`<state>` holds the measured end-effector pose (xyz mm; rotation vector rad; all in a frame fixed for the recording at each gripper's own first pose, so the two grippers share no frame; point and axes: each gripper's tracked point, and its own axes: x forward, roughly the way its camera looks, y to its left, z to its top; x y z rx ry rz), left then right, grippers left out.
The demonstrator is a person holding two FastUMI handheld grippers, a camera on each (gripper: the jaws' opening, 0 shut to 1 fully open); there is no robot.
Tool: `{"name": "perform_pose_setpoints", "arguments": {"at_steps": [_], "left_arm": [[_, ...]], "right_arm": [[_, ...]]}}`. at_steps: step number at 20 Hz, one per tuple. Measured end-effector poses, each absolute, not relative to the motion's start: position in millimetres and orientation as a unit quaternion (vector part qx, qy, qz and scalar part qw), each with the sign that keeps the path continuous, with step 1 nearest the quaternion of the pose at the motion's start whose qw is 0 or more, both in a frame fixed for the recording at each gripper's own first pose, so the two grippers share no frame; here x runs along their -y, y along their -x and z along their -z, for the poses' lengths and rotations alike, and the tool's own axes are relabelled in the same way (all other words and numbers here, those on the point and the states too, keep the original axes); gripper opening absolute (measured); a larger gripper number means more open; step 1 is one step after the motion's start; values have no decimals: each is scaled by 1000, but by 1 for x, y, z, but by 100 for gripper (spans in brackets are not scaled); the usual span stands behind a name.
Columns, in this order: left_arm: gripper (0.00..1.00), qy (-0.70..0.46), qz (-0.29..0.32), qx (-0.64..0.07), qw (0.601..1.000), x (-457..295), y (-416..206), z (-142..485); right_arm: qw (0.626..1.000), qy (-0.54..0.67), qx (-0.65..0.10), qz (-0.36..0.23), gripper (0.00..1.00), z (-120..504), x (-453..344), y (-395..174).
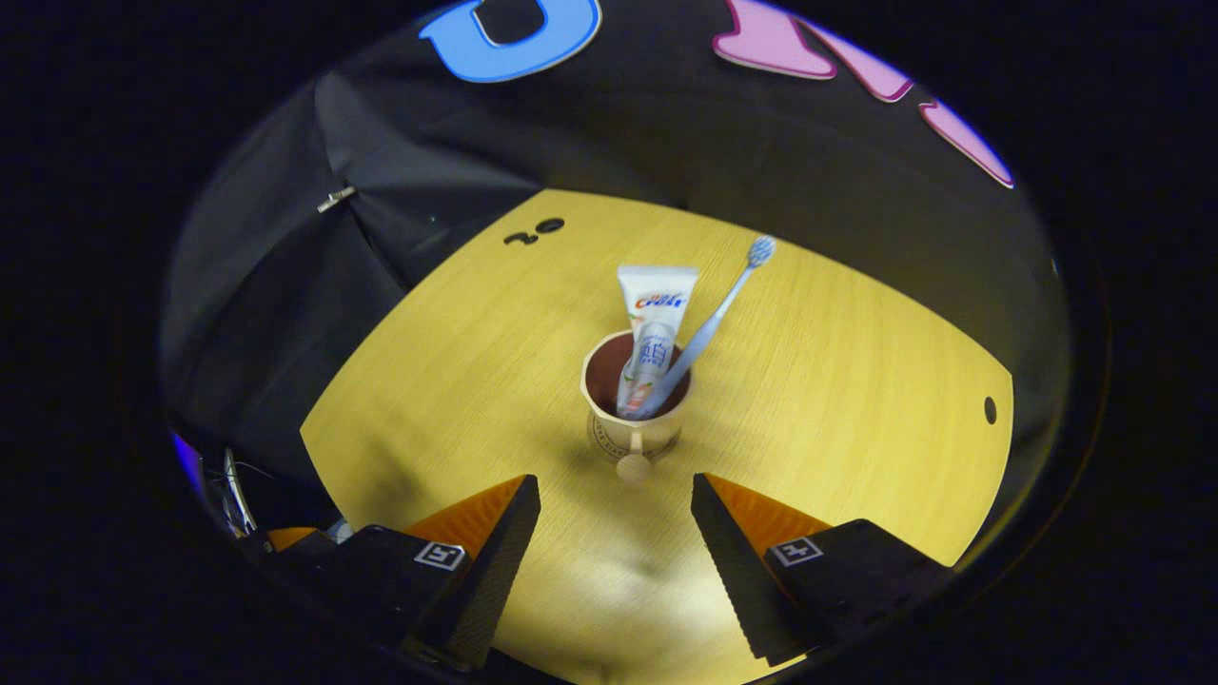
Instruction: Put the toothbrush and toothpaste on the desktop into the cup, then pick up the cup and place it on the coaster on the desktop.
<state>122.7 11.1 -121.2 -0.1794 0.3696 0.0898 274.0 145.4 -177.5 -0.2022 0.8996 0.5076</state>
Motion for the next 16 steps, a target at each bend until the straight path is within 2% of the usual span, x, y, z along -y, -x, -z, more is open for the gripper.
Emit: {"name": "perform_pose_setpoints", "arguments": {"at_steps": [5, 8, 10, 13, 16], "left_arm": [[98, 104, -43, -158, 981, 10, -136, 94], [98, 49, -38, -147, 987, 19, -141, 77], [97, 38, -40, -127, 990, 30, -141, 60], [98, 44, -76, -74, 993, 33, -127, 23], [98, 38, -71, -46, 996, 46, -108, -3]], "right_arm": [[904, 60, -349, -239, 99, 109, -106, -251], [924, 40, -301, -233, 99, 74, -76, -236], [941, 40, -253, -219, 99, 46, -51, -233], [964, 22, -180, -196, 99, 11, -22, -215], [979, 5, -126, -162, 98, -11, 6, -188]]}}
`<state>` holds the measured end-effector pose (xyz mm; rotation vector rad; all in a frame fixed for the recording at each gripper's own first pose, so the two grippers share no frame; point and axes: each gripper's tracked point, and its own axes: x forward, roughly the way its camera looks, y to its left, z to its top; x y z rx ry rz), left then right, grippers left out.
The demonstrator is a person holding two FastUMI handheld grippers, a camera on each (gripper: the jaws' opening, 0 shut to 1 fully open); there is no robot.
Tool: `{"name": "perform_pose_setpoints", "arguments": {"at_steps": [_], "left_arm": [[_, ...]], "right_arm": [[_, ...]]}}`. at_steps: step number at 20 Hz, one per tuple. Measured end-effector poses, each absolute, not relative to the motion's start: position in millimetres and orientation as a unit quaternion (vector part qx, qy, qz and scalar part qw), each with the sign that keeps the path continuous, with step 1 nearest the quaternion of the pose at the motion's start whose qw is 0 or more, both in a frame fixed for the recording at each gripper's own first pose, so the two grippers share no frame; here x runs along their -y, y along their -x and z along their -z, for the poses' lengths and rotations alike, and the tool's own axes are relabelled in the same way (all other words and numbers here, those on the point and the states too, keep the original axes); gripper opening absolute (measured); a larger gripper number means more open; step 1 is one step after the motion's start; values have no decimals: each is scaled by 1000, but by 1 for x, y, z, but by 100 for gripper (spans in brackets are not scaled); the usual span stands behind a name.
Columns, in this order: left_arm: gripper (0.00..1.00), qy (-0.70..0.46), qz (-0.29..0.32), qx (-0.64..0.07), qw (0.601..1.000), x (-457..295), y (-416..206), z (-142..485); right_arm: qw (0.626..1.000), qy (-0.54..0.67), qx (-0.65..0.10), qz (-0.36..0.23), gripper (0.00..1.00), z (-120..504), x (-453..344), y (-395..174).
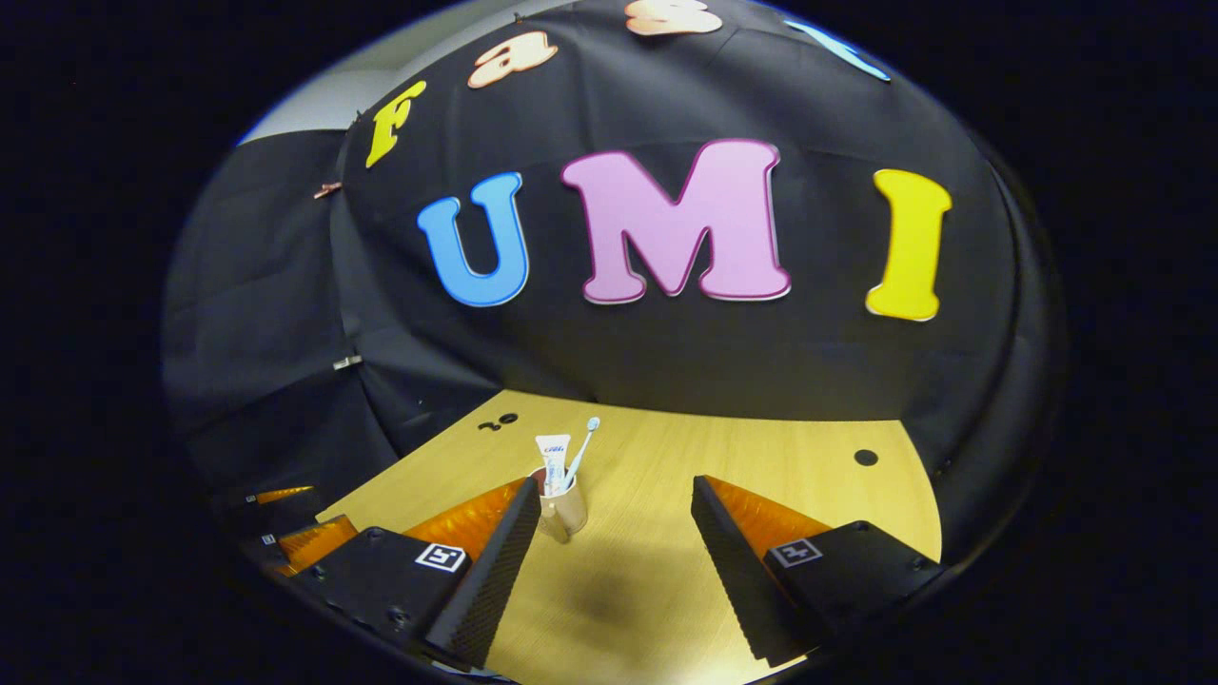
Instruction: Put the toothbrush and toothpaste on the desktop into the cup, then pick up the cup and place it on the coaster on the desktop.
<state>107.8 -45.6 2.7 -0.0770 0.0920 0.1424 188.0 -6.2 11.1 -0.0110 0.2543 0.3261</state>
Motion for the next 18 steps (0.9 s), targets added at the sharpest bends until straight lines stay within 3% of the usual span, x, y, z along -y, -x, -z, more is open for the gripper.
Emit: {"name": "perform_pose_setpoints", "arguments": {"at_steps": [9, 18], "left_arm": [[97, 20, 12, 37, 999, 53, -80, -63], [97, -14, 30, 27, 999, 28, -49, -45]], "right_arm": [[995, -28, -81, -41, 98, -10, 30, -77], [996, -30, -81, -2, 98, 2, 5, -27]]}}
